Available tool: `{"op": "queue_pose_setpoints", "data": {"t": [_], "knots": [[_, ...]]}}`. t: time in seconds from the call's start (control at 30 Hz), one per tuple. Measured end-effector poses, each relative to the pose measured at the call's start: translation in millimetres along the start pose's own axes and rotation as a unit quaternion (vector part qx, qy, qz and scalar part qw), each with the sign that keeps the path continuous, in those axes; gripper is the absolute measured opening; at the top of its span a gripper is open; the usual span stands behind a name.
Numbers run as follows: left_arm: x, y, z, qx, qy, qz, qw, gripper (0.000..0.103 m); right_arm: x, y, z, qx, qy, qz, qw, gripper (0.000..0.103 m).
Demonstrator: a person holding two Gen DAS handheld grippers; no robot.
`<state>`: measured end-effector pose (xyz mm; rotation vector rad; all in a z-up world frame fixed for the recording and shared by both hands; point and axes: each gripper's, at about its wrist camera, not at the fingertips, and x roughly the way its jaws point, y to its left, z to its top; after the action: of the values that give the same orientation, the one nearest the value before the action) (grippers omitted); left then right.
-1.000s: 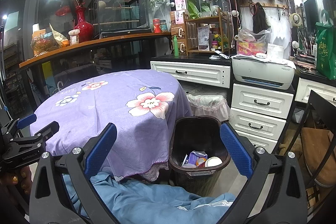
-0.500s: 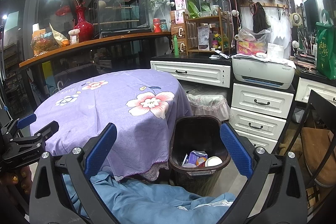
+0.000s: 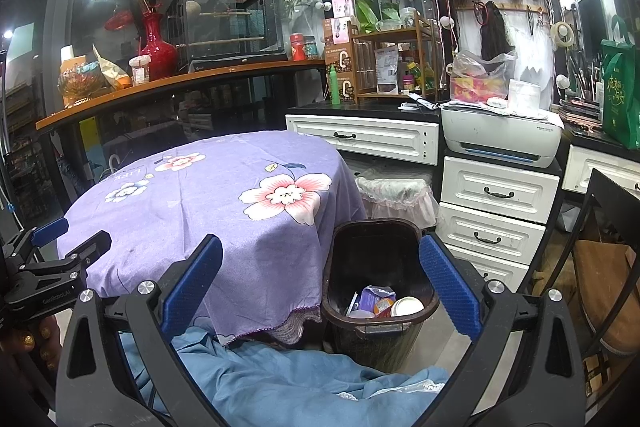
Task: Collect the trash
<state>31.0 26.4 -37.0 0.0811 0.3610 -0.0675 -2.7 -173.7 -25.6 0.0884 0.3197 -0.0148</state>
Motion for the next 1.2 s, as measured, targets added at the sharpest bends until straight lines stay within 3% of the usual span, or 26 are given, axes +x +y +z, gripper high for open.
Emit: {"op": "queue_pose_setpoints", "data": {"t": [1.2], "knots": [[0.2,0.9,-0.8,0.002,0.002,-0.001,1.0,0.098,1.2,1.3,-4.2,0.001,0.002,0.0,1.0,0.097]]}}
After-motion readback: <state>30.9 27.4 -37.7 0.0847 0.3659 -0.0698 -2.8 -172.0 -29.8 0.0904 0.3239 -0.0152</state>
